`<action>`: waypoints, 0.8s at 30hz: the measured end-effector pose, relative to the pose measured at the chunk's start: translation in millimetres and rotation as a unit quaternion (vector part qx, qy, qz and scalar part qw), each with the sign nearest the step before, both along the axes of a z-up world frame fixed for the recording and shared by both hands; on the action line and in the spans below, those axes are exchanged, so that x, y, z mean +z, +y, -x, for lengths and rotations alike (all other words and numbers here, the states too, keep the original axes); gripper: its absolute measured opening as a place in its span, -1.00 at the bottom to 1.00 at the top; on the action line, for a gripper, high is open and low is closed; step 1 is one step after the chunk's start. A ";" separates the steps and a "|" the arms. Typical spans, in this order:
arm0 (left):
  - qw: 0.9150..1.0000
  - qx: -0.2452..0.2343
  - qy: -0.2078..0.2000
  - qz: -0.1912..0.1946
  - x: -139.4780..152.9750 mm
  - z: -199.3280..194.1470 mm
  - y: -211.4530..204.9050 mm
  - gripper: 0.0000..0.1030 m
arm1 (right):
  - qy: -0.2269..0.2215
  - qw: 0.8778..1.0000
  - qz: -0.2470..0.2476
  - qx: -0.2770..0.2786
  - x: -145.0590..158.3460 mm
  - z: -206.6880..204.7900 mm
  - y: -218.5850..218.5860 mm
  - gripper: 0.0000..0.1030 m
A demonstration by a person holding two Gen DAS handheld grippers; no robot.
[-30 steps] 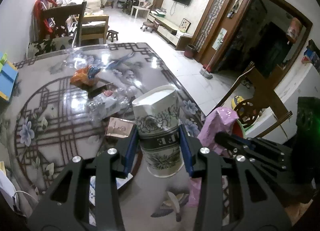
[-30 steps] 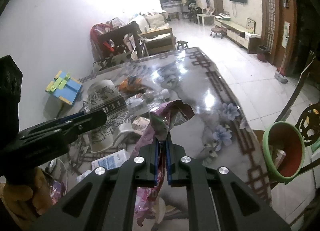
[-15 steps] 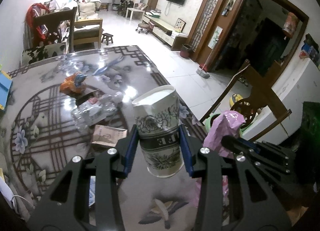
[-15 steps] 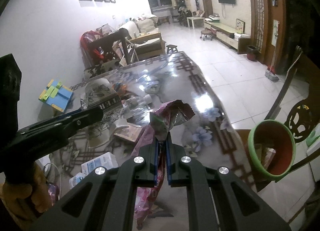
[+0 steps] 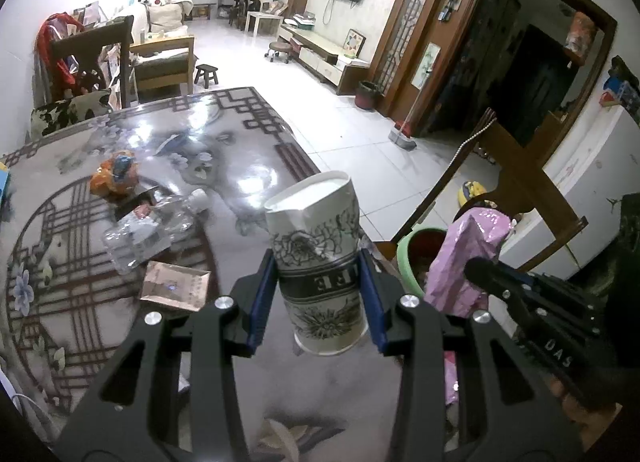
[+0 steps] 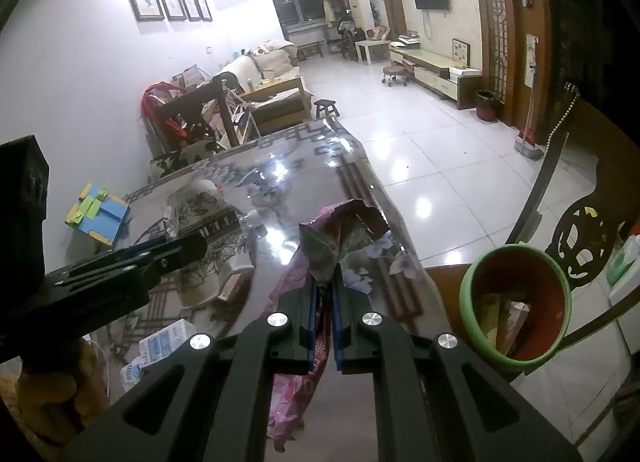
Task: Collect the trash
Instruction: 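Carry the paper cup and pink wrapper to the red bin with both tools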
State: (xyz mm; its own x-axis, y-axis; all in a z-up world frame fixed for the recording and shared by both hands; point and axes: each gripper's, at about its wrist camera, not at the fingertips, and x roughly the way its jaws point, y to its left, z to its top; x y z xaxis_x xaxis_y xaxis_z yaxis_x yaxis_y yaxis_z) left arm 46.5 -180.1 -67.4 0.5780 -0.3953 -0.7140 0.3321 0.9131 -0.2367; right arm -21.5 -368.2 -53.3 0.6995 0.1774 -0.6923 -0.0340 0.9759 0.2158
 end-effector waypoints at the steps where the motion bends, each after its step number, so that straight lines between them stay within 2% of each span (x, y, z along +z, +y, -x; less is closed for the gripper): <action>1: 1.000 0.001 0.000 -0.001 -0.8 -1.8 -4.5 -0.25 | 0.000 1.000 -0.001 0.000 -0.4 -1.9 -3.3 -0.87; 12: 1.000 0.012 0.012 -0.016 -8.4 -16.7 -38.4 -0.25 | 0.005 1.000 -0.010 0.005 -4.1 -21.8 -38.7 -0.87; 24: 0.999 -0.011 0.008 -0.036 -7.6 -27.8 -93.5 -0.25 | 0.012 1.000 -0.016 -0.024 -10.2 -33.4 -94.9 -0.87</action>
